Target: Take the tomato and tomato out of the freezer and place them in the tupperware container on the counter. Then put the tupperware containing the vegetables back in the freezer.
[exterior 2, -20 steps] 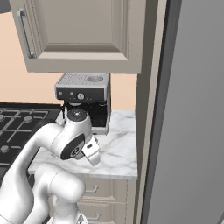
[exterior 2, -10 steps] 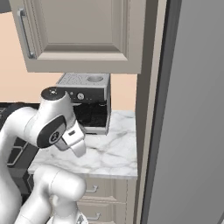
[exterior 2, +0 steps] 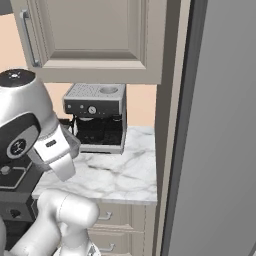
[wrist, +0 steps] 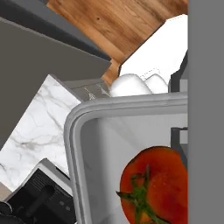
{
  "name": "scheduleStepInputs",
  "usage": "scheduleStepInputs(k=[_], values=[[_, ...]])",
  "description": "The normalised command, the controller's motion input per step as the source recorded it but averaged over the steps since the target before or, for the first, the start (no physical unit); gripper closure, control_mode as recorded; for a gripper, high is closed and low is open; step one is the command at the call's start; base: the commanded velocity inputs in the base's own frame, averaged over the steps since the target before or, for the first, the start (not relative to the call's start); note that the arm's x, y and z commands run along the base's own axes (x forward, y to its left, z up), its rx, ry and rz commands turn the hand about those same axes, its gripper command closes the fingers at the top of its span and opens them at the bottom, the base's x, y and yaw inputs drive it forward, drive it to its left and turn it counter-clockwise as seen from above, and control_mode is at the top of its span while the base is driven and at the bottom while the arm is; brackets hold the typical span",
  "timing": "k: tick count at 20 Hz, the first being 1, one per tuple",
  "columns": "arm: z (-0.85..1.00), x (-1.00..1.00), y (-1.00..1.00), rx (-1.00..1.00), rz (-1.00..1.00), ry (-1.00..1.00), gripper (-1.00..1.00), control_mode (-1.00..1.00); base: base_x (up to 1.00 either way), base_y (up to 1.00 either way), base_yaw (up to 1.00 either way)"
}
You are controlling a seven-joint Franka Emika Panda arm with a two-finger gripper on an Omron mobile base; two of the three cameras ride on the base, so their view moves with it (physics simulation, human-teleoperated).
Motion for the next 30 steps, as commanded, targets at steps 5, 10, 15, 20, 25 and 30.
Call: scheduleStepInputs(k=[5, 10, 15, 20, 25, 30], values=[[0.37, -0.83, 0.01, -0.01, 0.00, -0.12, 1.00, -1.00, 0.00, 0.00, 0.00], [0.03, -0.45, 0.00, -0.04, 0.00, -0.13, 1.00, -1.00, 0.00, 0.00, 0.00], [0.00, 0.00, 0.00, 0.00, 0.00, 0.00, 1.00, 1.00, -0.92, -0.23, 0.00], [0.00, 0.00, 0.00, 0.00, 0.00, 0.00, 1.00, 1.00, -0.91, -0.69, -0.03], [0.00, 0.00, 0.00, 0.00, 0.00, 0.00, 1.00, 1.00, 0.07, -1.00, 0.00], [0.00, 0.00, 0.00, 0.00, 0.00, 0.00, 1.00, 1.00, 0.19, -0.98, 0.00]])
